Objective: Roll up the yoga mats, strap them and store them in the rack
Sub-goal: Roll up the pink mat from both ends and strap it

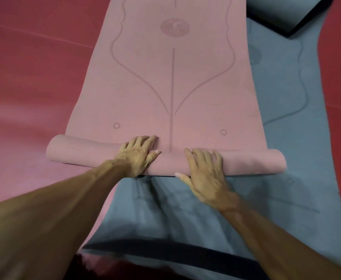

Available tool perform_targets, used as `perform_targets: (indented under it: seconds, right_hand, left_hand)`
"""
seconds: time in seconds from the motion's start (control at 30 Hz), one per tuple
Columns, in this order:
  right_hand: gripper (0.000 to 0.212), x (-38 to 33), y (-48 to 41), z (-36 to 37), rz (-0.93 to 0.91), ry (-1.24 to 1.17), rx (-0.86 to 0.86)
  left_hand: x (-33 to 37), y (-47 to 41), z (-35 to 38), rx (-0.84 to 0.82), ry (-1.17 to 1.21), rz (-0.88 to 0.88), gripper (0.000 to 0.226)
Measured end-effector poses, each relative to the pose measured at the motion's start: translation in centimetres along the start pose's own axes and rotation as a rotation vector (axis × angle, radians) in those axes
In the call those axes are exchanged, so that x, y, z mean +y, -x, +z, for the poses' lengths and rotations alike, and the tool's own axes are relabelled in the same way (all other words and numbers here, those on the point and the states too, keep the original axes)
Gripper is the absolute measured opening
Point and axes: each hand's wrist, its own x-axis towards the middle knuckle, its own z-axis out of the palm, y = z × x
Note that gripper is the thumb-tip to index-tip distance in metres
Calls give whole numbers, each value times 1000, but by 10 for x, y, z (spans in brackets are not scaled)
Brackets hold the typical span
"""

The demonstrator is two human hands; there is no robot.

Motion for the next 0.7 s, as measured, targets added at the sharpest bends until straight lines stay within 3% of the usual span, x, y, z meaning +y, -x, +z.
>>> perform_targets:
  seconds: [0.23,0.37,0.47,0.63,0.7]
  right_hand:
    - [101,7,-21,-1,-33,3,-88]
    - [110,8,-43,-12,28,27,-300]
    - [101,13,-59,-19,32,-44,-363]
    - [91,20,-69,-27,-22,-95,-407]
    - [87,21,-70,-31,-30,-102,-399]
  left_hand:
    - [5,-11,-8,9,13,-51,50]
    - [7,-1,-4,293,-95,-109,37]
    - [7,12,3,415,-97,-89,52]
    - [5,18,-5,286,-46,-44,69]
    - [6,16,-12,236,20,-73,65]
